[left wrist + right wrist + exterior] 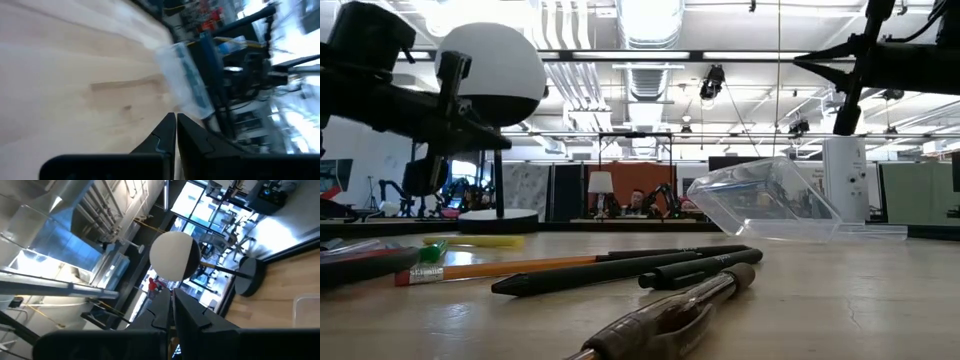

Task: Pick & place school supplies into a supply box
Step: Put the black scissors into the transparent supply box

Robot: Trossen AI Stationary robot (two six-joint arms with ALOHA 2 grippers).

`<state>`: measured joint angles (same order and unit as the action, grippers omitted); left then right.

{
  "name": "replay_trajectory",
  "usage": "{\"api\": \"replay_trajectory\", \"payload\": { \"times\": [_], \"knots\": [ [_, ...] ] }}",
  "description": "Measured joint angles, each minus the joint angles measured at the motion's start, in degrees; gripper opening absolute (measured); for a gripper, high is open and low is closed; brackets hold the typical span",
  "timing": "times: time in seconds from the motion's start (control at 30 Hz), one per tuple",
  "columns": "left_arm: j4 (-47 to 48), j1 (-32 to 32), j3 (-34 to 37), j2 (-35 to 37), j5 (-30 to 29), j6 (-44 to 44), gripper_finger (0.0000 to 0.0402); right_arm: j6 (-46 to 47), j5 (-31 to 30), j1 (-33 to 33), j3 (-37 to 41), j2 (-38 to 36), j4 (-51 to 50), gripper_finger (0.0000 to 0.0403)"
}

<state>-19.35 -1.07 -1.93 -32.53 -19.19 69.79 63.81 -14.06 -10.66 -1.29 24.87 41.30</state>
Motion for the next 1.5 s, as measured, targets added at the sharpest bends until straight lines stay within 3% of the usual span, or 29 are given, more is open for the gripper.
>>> {"api": "replay_trajectory", "payload": {
  "times": [0.17, 0.27, 0.4, 0.63, 0.83, 0.97, 1.13, 1.37, 1.5],
  "knots": [
    [0.4, -0.7, 0.0, -0.1, -2.3, 0.3, 0.0000, -0.4, 0.4, -0.1, -2.5, 3.4, -0.5, 0.0013],
    [-5.3, -0.9, 0.0, 0.0, -3.8, -2.5, 0.0000, -2.5, 0.5, -0.1, -5.3, 6.7, -1.7, 0.0013],
    [-4.0, -0.5, -4.6, -0.1, -1.9, -9.6, 0.0012, -7.2, 1.4, -0.1, -12.9, 11.6, -12.6, 0.0013],
    [22.4, -0.4, -21.4, -5.3, 6.1, -16.2, 0.0106, -15.8, 5.2, -0.1, -29.5, 21.3, -45.9, 0.0013],
    [45.4, 3.8, -38.3, -16.7, 16.6, -29.1, 0.0162, -21.3, 8.7, -0.1, -38.6, 28.6, -57.1, 0.0021],
    [59.3, 9.7, -48.6, -25.8, 19.2, -40.4, 0.0166, -23.4, 10.1, -0.1, -41.9, 32.0, -62.4, 0.0066],
    [75.8, 16.6, -58.2, -36.5, 19.4, -50.5, 0.0166, -24.3, 10.3, 0.0, -43.6, 33.4, -69.7, 0.0152],
    [77.3, 29.2, -63.0, -45.8, 18.8, -63.2, 0.0157, -28.1, 9.8, 2.9, -43.6, 31.0, -71.2, 0.0231],
    [77.3, 34.8, -61.3, -50.1, 12.8, -70.9, 0.0151, -28.2, 9.6, 4.3, -43.6, 30.7, -71.7, 0.0247]
  ]
}}
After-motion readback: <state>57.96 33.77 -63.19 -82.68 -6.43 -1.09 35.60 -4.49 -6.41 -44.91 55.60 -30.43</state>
